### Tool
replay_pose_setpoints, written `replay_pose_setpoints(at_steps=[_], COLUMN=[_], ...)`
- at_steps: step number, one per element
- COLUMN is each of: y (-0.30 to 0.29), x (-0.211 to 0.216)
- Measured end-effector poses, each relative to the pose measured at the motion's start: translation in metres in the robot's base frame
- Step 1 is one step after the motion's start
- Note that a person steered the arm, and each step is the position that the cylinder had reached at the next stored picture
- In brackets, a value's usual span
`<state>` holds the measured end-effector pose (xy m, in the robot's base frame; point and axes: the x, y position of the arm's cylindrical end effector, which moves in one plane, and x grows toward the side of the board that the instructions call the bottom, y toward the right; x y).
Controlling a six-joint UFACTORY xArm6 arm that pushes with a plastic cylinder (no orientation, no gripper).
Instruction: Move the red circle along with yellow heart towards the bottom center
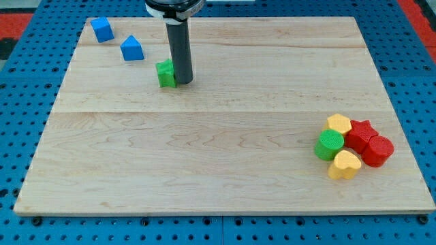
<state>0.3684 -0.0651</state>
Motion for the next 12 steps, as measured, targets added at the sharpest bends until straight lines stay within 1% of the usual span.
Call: replay_pose_setpoints(at_steps=[1,2,3,4,5,6,7,8,9,10,11,12], y=[0.086,0.232,0.349,0.406,0.392,0.343,0.347,0.325,0.327,0.342,0.342,0.342], x=[0.0,0.0,0.033,0.132,0.156,0.156,0.158,0.14,0.141,0.161,0.165,0.123])
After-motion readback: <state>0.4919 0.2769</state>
